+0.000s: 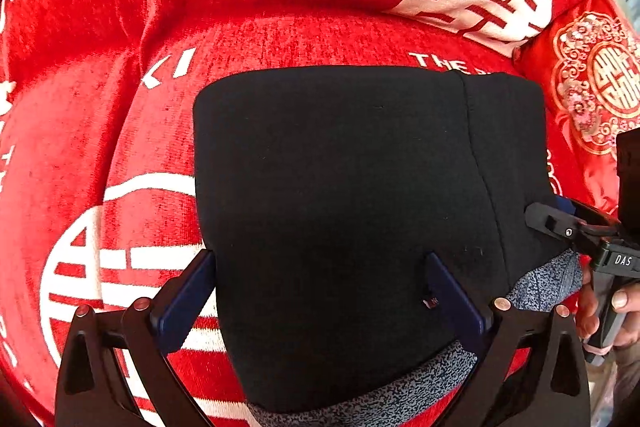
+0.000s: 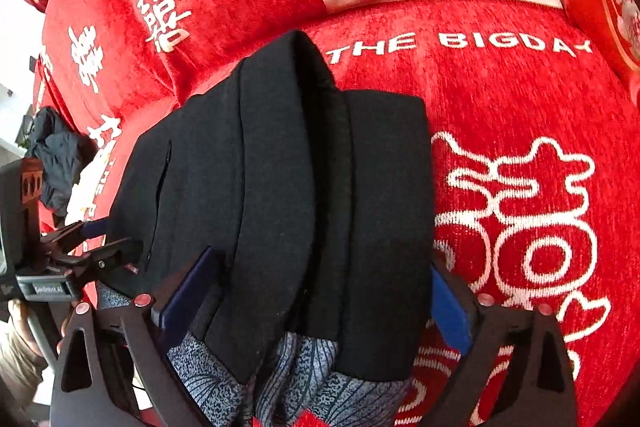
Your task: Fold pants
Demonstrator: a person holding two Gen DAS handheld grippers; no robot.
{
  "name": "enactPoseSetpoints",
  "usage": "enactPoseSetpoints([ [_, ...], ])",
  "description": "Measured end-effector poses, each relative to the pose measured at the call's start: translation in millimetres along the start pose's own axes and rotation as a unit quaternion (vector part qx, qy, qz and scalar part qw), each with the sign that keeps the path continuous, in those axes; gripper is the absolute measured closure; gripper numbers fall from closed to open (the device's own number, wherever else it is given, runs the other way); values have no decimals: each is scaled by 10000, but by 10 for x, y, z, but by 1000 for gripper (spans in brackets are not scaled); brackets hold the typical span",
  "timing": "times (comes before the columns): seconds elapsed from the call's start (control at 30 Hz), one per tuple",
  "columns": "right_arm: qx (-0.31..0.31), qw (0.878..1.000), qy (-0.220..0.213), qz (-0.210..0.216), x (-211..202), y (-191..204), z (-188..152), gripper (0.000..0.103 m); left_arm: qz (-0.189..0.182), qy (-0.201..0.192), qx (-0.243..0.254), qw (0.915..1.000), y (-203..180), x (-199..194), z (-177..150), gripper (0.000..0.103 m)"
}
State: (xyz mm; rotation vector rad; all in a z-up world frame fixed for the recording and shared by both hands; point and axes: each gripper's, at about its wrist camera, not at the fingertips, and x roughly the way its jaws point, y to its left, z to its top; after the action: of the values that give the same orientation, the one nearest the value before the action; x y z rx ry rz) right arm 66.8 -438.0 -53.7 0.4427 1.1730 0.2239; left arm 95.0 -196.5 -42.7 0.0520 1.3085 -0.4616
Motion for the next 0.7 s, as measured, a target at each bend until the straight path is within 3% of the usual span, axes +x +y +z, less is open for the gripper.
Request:
enactPoseSetpoints([
  [0.2,64,10000,1,47,19,-4,1,9,-578,196,-325,9976,148,133,23,1],
  [0.27,-61,10000,-14,-6,-9,57,8,15,-712,201,-321,9967,126,107,24,14],
  [0.33,-304,9994,-116,-101,-84,157,-3,34,-545,-63,159,9984,-38,-41,-7,42],
  [0.43,-386,9989,-210,-186,-154,228,-15,49,-199,-111,444,9988,-190,-132,5,56],
  [0.53,-367,9986,-353,-140,-264,307,5,59,-385,-100,145,9991,-103,-234,83,69],
  [0.7,-588,9957,-721,7,-606,524,47,64,-326,-347,390,9981,-240,-513,112,70],
])
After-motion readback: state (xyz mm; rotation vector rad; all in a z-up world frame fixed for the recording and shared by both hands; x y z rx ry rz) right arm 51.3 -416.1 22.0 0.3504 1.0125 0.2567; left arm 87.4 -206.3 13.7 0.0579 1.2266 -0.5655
